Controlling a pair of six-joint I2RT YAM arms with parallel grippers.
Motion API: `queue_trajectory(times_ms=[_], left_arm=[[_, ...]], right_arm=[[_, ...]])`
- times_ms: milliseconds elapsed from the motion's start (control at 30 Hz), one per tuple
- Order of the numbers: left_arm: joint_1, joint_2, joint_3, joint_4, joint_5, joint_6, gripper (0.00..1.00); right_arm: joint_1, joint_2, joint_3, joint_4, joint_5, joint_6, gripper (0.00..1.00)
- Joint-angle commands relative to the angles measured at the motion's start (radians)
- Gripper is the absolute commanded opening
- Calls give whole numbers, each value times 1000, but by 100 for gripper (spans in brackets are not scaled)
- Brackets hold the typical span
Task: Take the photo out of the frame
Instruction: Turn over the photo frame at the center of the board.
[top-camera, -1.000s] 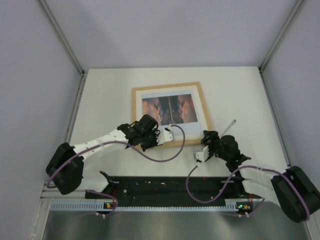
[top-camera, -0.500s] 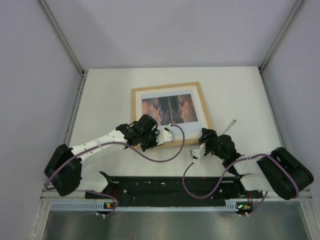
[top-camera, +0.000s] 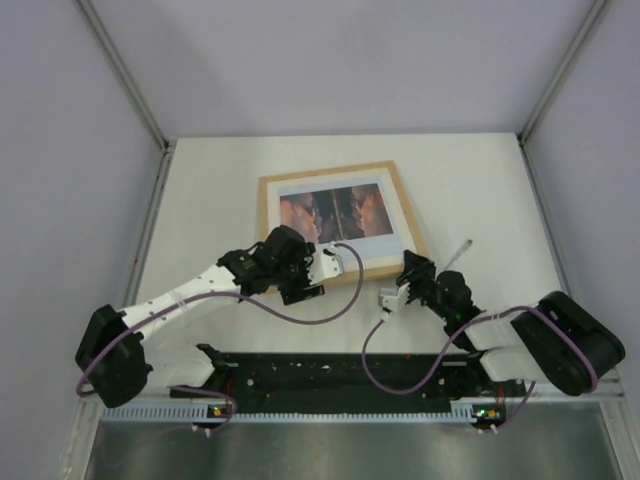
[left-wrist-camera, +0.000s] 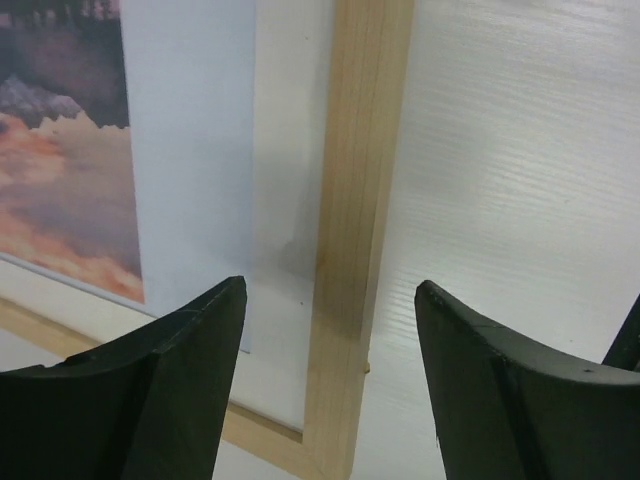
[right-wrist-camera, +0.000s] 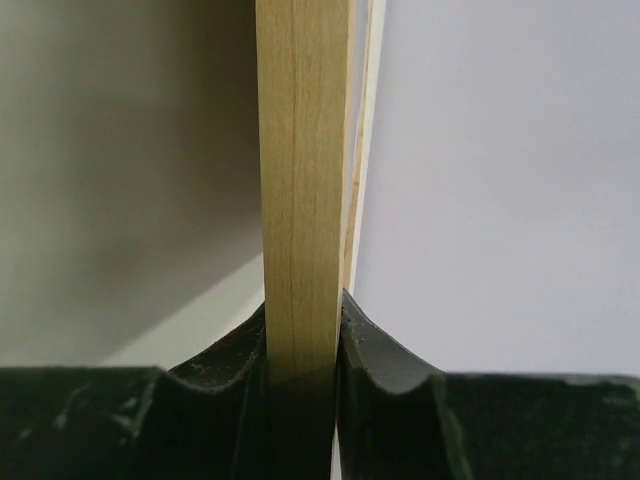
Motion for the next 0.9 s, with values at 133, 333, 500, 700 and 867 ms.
queue_trajectory(times_ms=[133,333,500,700,867], left_arm=[[32,-179,29,69,-80,18,99],[95,-283,81,74,-121,1,99],[135,-317,130,103,-219,-43,99],[201,-305,135,187,-293,-92,99],[219,-300,133,245,-382,-125,99]], right_arm=[[17,-222,-80,-199,-25,80,0],[23,-268,-58,-273,38,95,0],[37,-288,127,-552,116,187,0],[40,-279,424,-974,152,394,0],[40,-279,609,-1203,155,508,0]])
